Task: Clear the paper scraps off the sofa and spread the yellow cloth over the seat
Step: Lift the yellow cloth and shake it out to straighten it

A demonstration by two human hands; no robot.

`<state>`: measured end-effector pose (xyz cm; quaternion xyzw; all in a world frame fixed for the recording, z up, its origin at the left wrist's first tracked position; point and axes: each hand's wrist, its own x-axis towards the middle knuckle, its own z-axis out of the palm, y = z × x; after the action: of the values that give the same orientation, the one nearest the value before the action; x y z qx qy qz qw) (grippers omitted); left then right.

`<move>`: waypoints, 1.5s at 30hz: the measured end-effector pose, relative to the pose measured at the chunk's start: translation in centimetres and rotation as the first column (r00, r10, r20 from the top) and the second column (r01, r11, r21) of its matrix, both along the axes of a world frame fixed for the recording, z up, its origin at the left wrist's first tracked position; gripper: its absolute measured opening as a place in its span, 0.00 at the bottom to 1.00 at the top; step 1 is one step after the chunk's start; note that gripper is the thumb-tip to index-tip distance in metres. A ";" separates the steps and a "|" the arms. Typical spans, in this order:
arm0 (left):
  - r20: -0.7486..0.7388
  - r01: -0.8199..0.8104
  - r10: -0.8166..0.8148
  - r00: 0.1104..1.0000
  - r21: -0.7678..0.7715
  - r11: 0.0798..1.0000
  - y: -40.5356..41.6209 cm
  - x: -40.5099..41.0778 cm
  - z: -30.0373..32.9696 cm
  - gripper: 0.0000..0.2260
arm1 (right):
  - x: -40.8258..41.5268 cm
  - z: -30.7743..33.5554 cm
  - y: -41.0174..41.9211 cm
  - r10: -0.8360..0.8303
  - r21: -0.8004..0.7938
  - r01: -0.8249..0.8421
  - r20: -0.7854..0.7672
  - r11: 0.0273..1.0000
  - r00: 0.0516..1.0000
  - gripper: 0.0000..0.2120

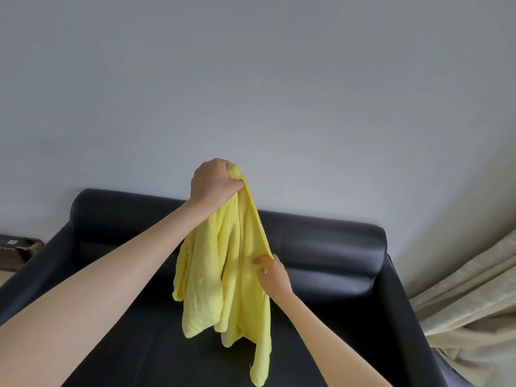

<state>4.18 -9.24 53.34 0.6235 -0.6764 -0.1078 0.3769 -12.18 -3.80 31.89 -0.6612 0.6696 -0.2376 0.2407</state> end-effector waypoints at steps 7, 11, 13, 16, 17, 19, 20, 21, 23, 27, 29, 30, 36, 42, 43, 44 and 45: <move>0.036 -0.014 0.014 0.999 -0.014 1.000 0.2 -0.1 0.9 0.11 | 2.5 1.1 -1.3 -0.046 -0.126 0.082 0.270 0.989 0.962 0.12; 0.037 -0.034 0.035 0.999 -0.008 0.999 0.1 1.2 1.3 0.13 | 2.0 1.1 -1.2 -0.208 -0.377 0.267 0.189 0.887 0.960 0.05; 0.033 -0.030 0.030 0.999 0.004 1.000 0.2 1.9 1.4 0.13 | 1.3 1.6 -1.3 -0.271 -0.441 0.326 0.184 0.836 0.945 0.08; 0.035 -0.009 0.007 0.999 0.044 0.999 0.2 2.7 1.6 0.16 | 0.7 2.2 -1.2 -0.199 -0.558 0.167 0.003 0.813 0.980 0.10; 0.034 -0.004 0.002 0.999 0.067 0.998 0.2 2.9 1.7 0.16 | 0.6 2.1 -1.1 -0.167 -0.592 0.079 -0.095 0.802 0.981 0.11; 0.031 0.006 -0.010 0.999 0.108 0.994 0.1 3.1 1.8 0.15 | 0.9 1.8 -1.0 -0.079 -0.571 -0.068 -0.230 0.818 0.970 0.13; 0.033 0.015 -0.020 0.999 0.121 0.993 0.1 3.1 1.9 0.15 | 1.3 1.6 -1.0 -0.012 -0.510 -0.114 -0.238 0.853 0.971 0.13; 0.039 0.024 -0.029 0.999 0.130 0.991 0.2 3.0 1.9 0.15 | 1.7 1.5 -1.2 0.047 -0.422 -0.126 -0.191 0.898 0.980 0.12; 0.056 0.033 -0.041 0.998 0.142 0.989 0.3 2.8 1.7 0.16 | 2.4 2.0 -1.5 0.110 -0.153 -0.093 0.106 0.984 0.988 0.12; 0.067 0.039 -0.050 0.996 0.154 0.987 0.6 2.7 1.2 0.16 | 3.1 3.1 -1.7 0.093 0.030 -0.133 0.568 0.991 0.818 0.19; 0.070 0.041 -0.052 0.996 0.153 0.987 0.6 2.8 1.1 0.15 | 3.3 3.5 -1.7 0.097 0.009 -0.125 0.570 0.992 0.816 0.17; 0.072 0.045 -0.056 0.996 0.155 0.987 0.7 2.7 1.0 0.15 | 3.5 3.7 -1.7 0.088 0.003 -0.108 0.567 0.994 0.819 0.14; 0.073 0.057 -0.069 0.995 0.153 0.987 1.1 2.4 1.0 0.16 | 4.8 4.7 -2.4 0.089 -0.023 -0.090 0.489 0.996 0.868 0.14; 0.066 0.060 -0.070 0.995 0.143 0.988 1.5 3.2 1.0 0.17 | 4.6 5.5 -2.2 -0.016 -0.088 0.062 0.448 0.994 0.894 0.12; 0.063 0.053 -0.062 0.996 0.139 0.989 1.5 3.5 0.9 0.17 | 4.1 5.5 -2.0 -0.022 -0.116 0.079 0.426 0.990 0.905 0.12; 0.062 0.042 -0.051 0.997 0.133 0.990 1.5 3.9 0.9 0.18 | 3.5 5.6 -1.9 -0.031 -0.155 0.100 0.396 0.983 0.918 0.12; 0.067 0.030 -0.039 0.997 0.125 0.992 1.4 4.3 0.8 0.18 | 2.7 5.6 -1.8 -0.039 -0.198 0.118 0.363 0.973 0.931 0.10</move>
<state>8.43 -7.82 54.15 0.6373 -0.6917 -0.1345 0.3119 -9.47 -5.60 37.53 -0.6019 0.6109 -0.4346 0.2751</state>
